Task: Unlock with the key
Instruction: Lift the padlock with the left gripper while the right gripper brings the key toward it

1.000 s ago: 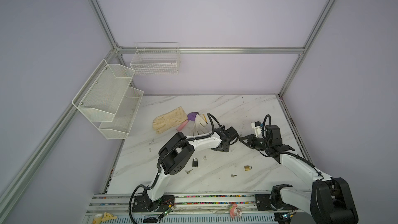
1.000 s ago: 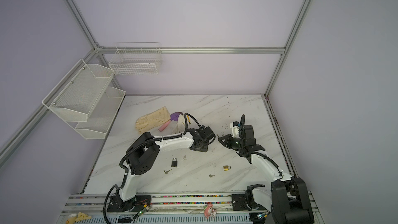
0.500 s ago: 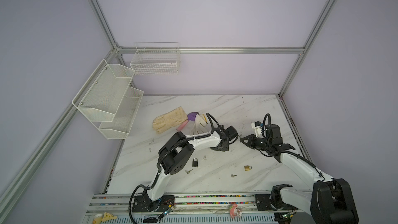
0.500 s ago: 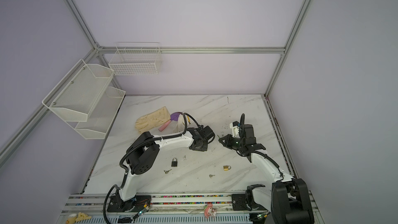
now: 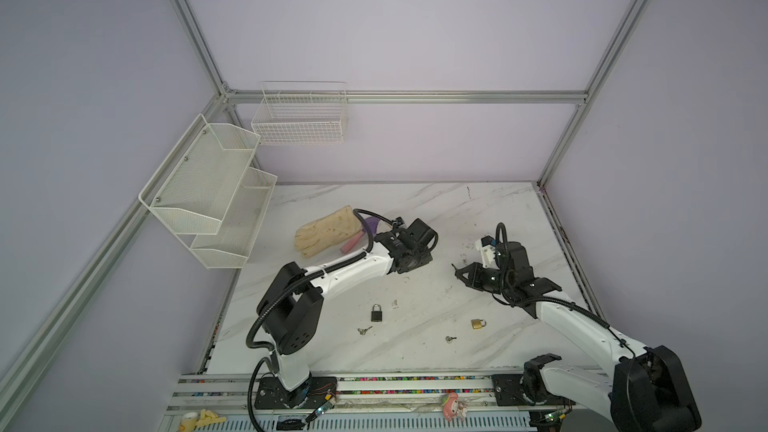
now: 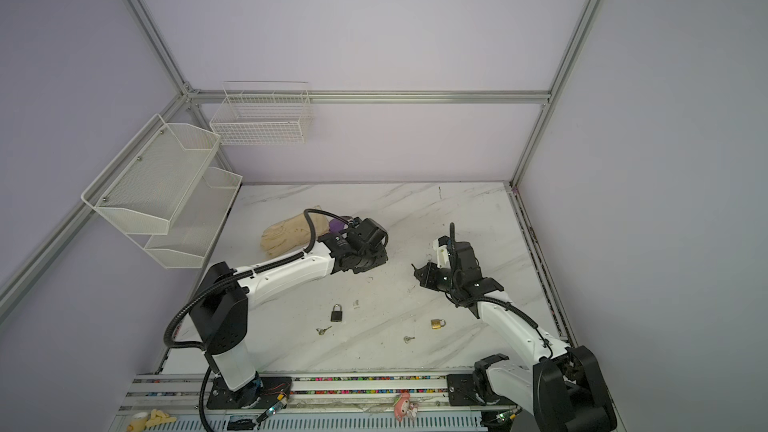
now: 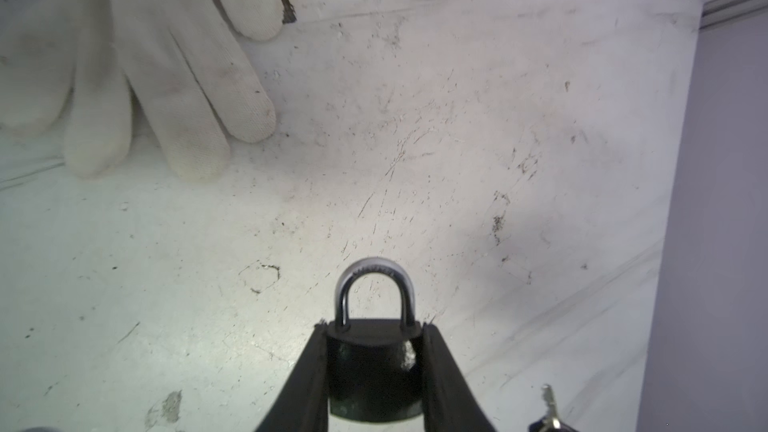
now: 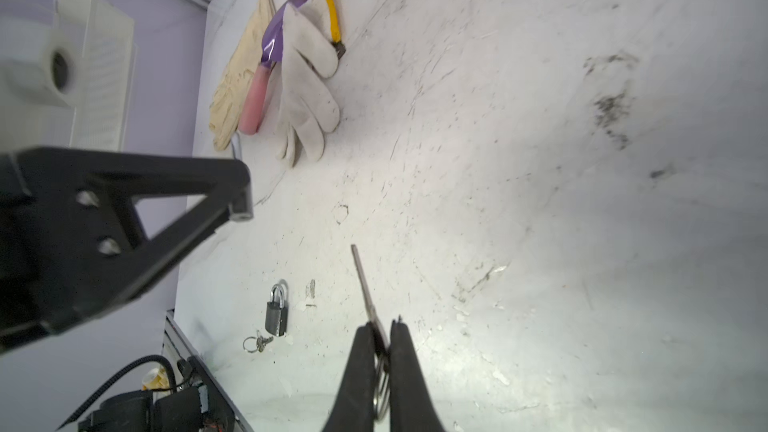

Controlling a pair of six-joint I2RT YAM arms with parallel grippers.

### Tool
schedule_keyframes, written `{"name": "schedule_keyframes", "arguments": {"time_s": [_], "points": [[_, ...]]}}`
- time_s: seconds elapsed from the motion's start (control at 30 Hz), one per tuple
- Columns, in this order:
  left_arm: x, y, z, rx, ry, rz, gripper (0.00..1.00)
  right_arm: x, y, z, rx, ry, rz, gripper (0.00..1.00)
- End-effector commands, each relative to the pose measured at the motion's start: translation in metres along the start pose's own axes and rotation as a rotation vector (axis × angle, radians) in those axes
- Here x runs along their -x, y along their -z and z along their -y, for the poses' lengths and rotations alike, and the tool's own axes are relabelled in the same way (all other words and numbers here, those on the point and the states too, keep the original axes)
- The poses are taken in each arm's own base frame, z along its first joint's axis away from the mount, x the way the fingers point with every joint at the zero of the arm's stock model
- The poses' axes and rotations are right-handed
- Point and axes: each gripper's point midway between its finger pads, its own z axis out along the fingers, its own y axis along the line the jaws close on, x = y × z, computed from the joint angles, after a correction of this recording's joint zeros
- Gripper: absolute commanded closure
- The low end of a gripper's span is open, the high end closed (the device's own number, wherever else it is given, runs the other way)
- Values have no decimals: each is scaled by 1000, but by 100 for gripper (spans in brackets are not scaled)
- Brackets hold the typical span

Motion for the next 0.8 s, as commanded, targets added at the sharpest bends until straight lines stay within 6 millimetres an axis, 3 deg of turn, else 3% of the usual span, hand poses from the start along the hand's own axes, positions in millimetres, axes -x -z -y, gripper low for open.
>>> {"name": "schedule_keyframes", "arguments": {"time_s": [0.0,0.23,0.47,0.53,0.77], "points": [[13,13,-19,-24,227,49,100,10,-4,-19,-17,0,99,100],[37,47,-46,-14,367,174,100,-11,-37,-84,107,65,156,100],[43,58,-53,2,371,210,100,-27,-57,-140,221,115,222,100],[44,59,-53,10,360,218,100,-26,-56,-150,251,112,249,100],[50,67,-54,20,325,241,100,-28,-66,-156,301,90,245,100]]}}
